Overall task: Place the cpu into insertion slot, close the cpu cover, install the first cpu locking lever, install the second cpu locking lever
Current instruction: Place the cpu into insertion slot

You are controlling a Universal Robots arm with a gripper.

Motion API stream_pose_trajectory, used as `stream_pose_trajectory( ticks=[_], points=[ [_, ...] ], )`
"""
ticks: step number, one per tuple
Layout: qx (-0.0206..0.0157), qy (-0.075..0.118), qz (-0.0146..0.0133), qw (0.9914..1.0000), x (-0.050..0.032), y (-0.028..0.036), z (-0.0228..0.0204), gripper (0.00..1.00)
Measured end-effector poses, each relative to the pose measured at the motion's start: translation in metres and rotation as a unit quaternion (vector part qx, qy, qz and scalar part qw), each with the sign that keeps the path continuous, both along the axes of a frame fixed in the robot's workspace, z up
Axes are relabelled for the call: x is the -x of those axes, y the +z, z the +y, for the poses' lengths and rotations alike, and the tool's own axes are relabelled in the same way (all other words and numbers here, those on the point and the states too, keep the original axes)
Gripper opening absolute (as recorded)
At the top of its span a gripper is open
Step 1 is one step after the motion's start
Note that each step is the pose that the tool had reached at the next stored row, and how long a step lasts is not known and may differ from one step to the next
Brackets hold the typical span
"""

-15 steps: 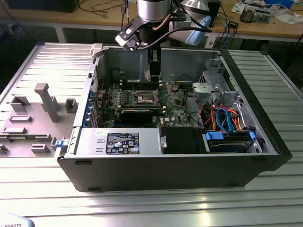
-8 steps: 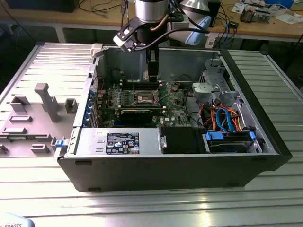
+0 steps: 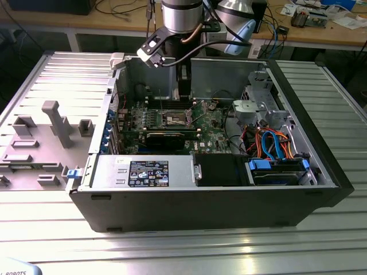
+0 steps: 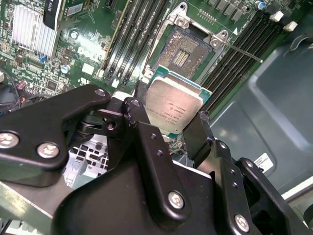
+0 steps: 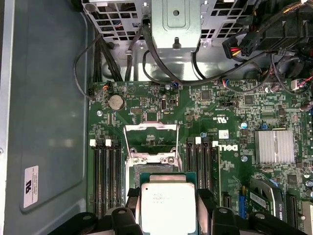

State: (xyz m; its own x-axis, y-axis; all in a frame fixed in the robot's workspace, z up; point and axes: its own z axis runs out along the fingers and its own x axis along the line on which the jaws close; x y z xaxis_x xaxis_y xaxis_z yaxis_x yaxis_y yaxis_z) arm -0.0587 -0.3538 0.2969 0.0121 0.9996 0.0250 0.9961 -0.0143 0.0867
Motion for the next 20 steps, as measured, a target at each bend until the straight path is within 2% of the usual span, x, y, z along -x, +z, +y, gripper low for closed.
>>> stream_pose_trajectory(
  ticks=[6, 8, 14, 18, 20],
  points=[
    [0.0, 0.0, 0.0, 1.0, 0.0002, -0.001, 0.0, 0.54],
    [-0.0002, 0.0, -0.0007, 1.0, 0.0002, -0.0023, 0.0, 0.54],
    [-0.0002, 0.002, -0.0012, 1.0, 0.0025, -0.0154, 0.0006, 0.54],
    [-0.0053, 0.002, -0.0012, 0.99998, 0.003, -0.0211, 0.0012, 0.54],
    [-0.0052, 0.002, -0.0013, 0.99998, 0.0034, -0.0254, 0.0024, 0.54]
  ],
)
